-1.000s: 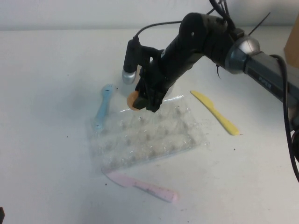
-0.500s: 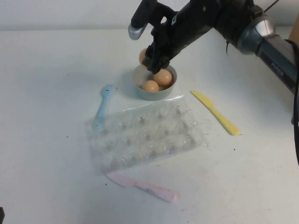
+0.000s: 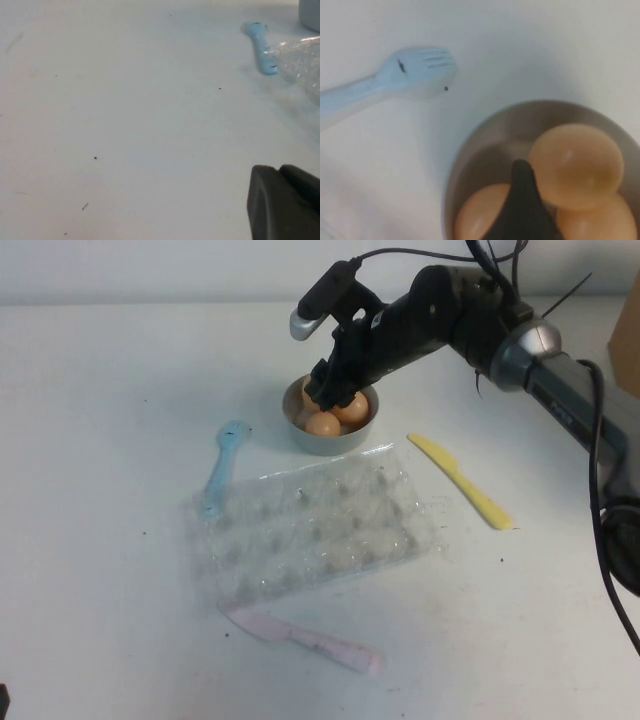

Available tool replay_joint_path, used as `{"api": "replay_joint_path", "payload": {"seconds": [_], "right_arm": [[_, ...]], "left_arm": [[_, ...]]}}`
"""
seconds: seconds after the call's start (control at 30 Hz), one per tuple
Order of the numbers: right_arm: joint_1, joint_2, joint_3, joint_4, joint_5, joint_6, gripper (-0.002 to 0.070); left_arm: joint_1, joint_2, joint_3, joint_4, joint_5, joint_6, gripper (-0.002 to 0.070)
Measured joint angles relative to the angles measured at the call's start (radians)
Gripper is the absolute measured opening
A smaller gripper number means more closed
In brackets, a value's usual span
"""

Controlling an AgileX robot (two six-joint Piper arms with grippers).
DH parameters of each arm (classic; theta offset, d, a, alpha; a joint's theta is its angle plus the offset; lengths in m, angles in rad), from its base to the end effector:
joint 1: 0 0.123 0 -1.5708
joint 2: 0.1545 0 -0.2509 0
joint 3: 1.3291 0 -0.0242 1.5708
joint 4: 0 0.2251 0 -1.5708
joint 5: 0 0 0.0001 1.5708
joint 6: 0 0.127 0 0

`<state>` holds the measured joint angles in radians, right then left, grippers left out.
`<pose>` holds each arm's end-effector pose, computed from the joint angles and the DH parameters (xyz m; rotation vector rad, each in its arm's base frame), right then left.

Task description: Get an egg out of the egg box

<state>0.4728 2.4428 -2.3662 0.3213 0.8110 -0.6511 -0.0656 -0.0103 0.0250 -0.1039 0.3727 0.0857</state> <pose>0.4566 0.2663 0.1930 -1.1168 2.0538 0.2939 0.0952 -0.0111 0.1621 0.0770 1.8683 -0.0883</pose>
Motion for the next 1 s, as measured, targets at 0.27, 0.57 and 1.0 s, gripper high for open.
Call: {"api": "replay_joint_path", "payload": {"seconds": [0.27,0.57,1.0], "right_arm": [[0.0,-0.01,-0.005,-0.005,0.089,0.0,0.0487],[-0.028,-0.168,-0.045,-0.014,0.393,0.164,0.0092],[-0.035,-0.488,0.117,0.32,0.438,0.084,-0.0014]], "left_arm": [[0.0,0.0,0.0,0.0,0.0,0.0,-0.0005],[0.0,0.0,0.0,0.0,0.0,0.0,-0.0005],[0.0,0.0,0.0,0.0,0.0,0.0,-0.0005]]}}
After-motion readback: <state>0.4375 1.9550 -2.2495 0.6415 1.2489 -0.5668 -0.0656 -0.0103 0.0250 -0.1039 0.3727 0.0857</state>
